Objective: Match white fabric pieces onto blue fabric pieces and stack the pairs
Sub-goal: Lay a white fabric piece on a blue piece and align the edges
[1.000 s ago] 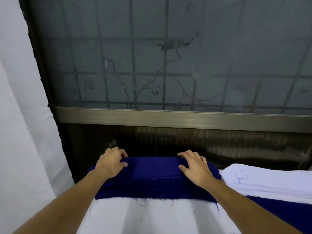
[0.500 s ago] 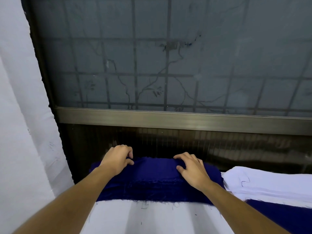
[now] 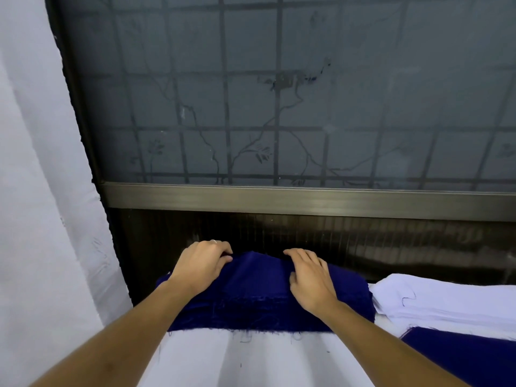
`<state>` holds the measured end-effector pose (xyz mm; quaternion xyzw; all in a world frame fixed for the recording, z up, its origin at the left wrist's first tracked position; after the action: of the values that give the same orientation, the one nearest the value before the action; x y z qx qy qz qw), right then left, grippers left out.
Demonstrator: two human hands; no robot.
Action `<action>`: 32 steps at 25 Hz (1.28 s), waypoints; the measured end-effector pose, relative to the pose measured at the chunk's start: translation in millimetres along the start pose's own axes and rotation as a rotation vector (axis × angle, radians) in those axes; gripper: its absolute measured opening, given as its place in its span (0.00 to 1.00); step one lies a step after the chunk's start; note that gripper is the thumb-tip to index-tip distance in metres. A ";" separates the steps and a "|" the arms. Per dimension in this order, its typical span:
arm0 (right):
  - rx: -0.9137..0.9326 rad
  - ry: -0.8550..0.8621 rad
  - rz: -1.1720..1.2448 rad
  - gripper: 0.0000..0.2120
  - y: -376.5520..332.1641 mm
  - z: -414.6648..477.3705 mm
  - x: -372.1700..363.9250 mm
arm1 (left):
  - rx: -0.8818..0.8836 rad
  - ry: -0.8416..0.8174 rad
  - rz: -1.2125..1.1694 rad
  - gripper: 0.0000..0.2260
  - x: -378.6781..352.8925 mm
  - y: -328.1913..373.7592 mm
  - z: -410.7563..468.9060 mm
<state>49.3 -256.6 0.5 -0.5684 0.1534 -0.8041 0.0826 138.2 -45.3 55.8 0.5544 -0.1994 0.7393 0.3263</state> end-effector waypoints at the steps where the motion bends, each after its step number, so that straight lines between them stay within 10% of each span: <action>1: 0.048 0.006 0.036 0.27 -14.4 1.4 0.2 | -0.040 -0.024 0.012 0.11 3.4 9.2 -1.9; 6: 0.244 0.024 0.044 0.16 -77.0 9.0 14.2 | -0.258 -0.021 0.229 0.14 26.7 60.3 -22.5; 24: -0.128 -0.078 -0.022 0.05 66.6 -147.9 149.4 | 0.028 0.016 0.229 0.17 100.7 78.2 -108.5; 32: -0.318 -0.142 0.368 0.15 141.5 -263.6 156.8 | -0.035 -0.128 0.049 0.09 57.1 115.4 -150.8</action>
<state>-257.6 -397.4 10.8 -0.5918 0.3726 -0.6994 0.1474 -56.8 -13.0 71.7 0.5897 -0.2462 0.7065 0.3042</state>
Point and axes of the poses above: each hand's wrist, its own z-axis towards the middle knuckle, its own x-axis out of the back of the hand, y = z × x, the point moved 8 cm from there along z, towards the middle knuckle, and after that the axes turned 7 degrees about -y, right-handed, at the moved point
